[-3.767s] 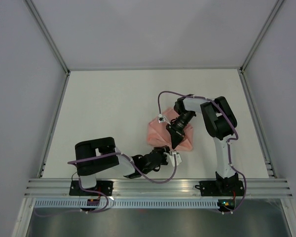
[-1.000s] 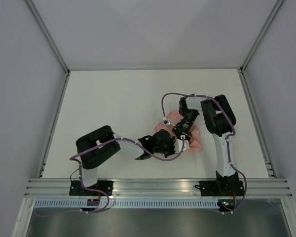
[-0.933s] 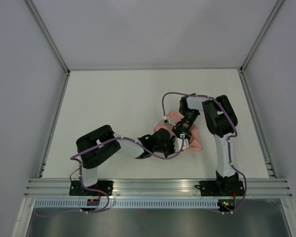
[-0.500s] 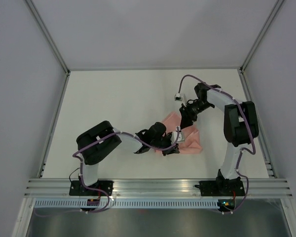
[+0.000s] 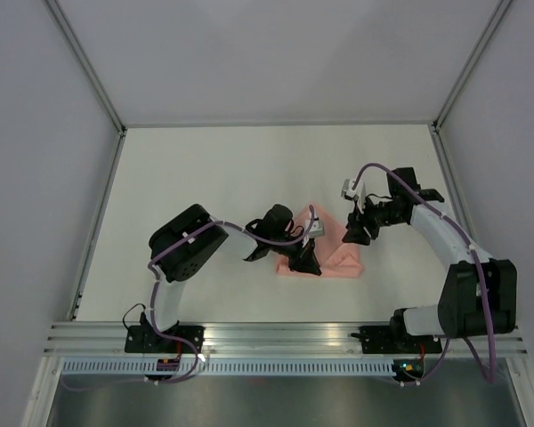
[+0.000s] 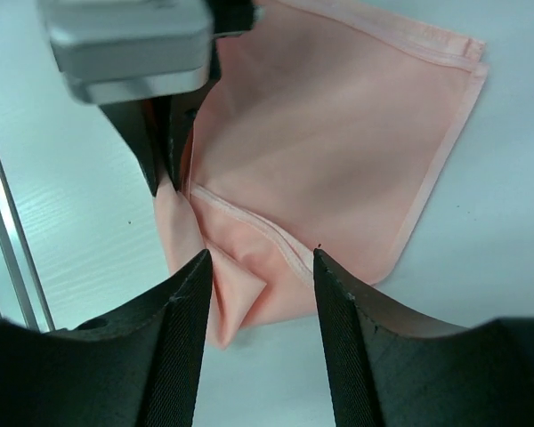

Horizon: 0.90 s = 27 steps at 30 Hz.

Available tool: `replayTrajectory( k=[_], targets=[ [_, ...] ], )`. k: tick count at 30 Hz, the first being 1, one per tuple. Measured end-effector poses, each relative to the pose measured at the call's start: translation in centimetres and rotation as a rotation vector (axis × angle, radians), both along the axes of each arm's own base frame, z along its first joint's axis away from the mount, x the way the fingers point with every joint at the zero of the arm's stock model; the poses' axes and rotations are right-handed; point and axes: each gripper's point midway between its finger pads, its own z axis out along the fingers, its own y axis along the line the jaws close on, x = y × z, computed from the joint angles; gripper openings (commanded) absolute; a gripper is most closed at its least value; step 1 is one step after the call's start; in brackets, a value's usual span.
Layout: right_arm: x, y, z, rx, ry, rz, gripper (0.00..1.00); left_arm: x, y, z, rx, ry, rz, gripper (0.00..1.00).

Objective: Fold the napkin, place the utensils inside, and roll it up
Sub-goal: Roll the napkin at the center of the board.

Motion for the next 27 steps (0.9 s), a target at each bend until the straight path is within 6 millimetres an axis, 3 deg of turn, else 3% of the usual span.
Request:
replayTrajectory(
  k=[3,13,21,27],
  targets=[
    [-1.4,0.2,-0.8,-0.044,-0.091,0.028,0.59,0.0,0.3,-0.1,0.000,0.056,-0.009,0.02],
    [-6.8,5.1,-5.8,-0.184,-0.268,0.276,0.64,-0.1,0.8,-0.2,0.014,0.181,-0.037,0.02],
    [-7.5,6.8,-8.3,-0.278,-0.329,0.338,0.63,-0.3,1.0,-0.2,0.020,0.218,-0.051,0.02],
    [-6.9,6.9,-9.5,-0.326,-0.351,0.325,0.58,-0.4,1.2,-0.2,0.025,0.233,-0.053,0.02]
  ],
)
